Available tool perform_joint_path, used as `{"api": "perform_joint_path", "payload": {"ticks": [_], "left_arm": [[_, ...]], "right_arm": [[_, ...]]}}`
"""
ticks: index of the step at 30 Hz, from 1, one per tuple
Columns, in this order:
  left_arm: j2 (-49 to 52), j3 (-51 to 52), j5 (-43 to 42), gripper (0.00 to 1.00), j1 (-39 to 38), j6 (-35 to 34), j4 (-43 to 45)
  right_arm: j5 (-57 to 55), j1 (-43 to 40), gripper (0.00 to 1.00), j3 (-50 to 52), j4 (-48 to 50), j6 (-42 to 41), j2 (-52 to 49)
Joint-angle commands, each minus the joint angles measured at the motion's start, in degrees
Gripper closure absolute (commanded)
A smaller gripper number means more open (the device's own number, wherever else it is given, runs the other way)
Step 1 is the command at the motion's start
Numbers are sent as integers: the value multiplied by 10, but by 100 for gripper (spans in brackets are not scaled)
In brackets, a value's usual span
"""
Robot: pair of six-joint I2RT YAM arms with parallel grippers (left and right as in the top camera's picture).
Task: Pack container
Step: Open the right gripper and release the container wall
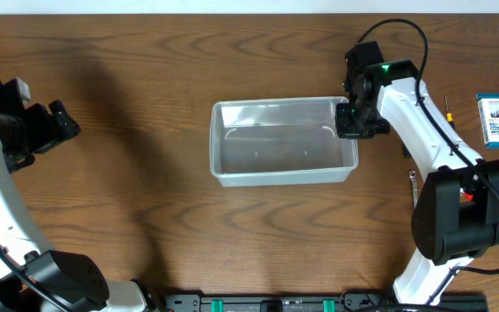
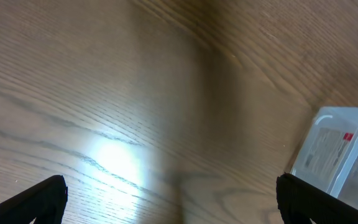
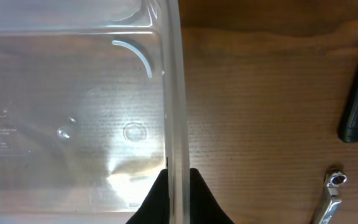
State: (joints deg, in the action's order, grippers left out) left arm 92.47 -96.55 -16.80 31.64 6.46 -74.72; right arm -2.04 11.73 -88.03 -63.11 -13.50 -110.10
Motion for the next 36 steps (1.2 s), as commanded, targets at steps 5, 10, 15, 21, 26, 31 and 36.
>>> {"api": "perform_joint_path", "payload": {"ticks": [5, 10, 15, 21, 26, 31, 36], "left_arm": [[0, 0, -5, 2, 2, 8, -2], [0, 0, -5, 2, 2, 8, -2], [0, 0, -6, 2, 2, 8, -2], [0, 0, -6, 2, 2, 8, -2], [0, 0, -5, 2, 2, 8, -2], [0, 0, -5, 2, 2, 8, -2], [0, 0, -5, 2, 2, 8, -2]], "right_arm": [[-25, 3, 98, 8, -1, -25, 9], [-24, 3, 99, 20, 9, -21, 9], [-20, 3, 99, 31, 14, -4, 9], [-20, 2, 99, 31, 15, 14, 9], [-20, 2, 96, 31, 14, 16, 9], [-20, 2, 82, 31, 12, 18, 9], [-20, 2, 77, 31, 11, 18, 9]]}}
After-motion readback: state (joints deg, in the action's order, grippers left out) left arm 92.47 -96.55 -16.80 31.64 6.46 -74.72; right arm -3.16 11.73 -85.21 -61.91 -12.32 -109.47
